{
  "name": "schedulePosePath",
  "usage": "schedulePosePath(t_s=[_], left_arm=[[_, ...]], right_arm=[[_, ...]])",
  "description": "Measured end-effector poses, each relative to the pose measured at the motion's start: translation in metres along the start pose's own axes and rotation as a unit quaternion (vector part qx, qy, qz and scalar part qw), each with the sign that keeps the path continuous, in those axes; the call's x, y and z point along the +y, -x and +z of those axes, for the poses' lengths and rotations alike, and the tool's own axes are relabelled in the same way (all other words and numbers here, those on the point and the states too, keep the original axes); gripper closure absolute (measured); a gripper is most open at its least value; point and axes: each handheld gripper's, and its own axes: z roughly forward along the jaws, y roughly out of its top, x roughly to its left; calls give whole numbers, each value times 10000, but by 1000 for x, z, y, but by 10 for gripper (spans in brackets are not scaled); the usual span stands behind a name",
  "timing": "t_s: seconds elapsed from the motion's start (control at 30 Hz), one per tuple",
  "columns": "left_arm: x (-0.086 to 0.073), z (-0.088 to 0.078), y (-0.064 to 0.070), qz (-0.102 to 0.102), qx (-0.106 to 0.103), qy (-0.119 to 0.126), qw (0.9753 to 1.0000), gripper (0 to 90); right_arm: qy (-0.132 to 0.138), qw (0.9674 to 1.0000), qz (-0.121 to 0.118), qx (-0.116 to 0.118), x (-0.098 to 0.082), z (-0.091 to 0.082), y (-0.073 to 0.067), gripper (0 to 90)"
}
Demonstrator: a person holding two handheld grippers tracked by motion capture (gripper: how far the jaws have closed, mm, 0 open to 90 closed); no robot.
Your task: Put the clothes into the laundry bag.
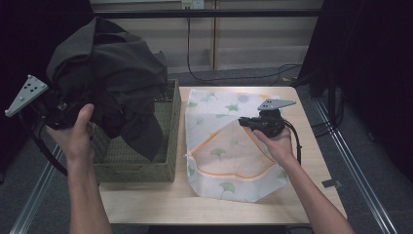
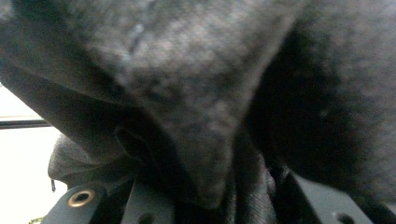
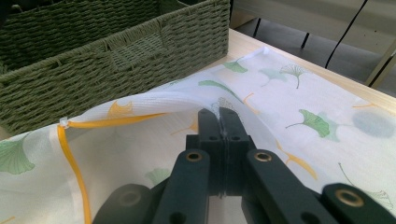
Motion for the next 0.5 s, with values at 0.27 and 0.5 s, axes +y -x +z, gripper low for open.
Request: schedulePosePath(t_s=[0.27, 0.5], left_arm=[[21, -3, 3, 76, -34, 95, 9999, 685], [35, -10, 13, 198, -317, 109, 9992, 684]], right_arm=[[34, 10000, 17, -19, 1, -2, 1, 900], [18, 10000, 30, 18, -1, 0, 1, 900]])
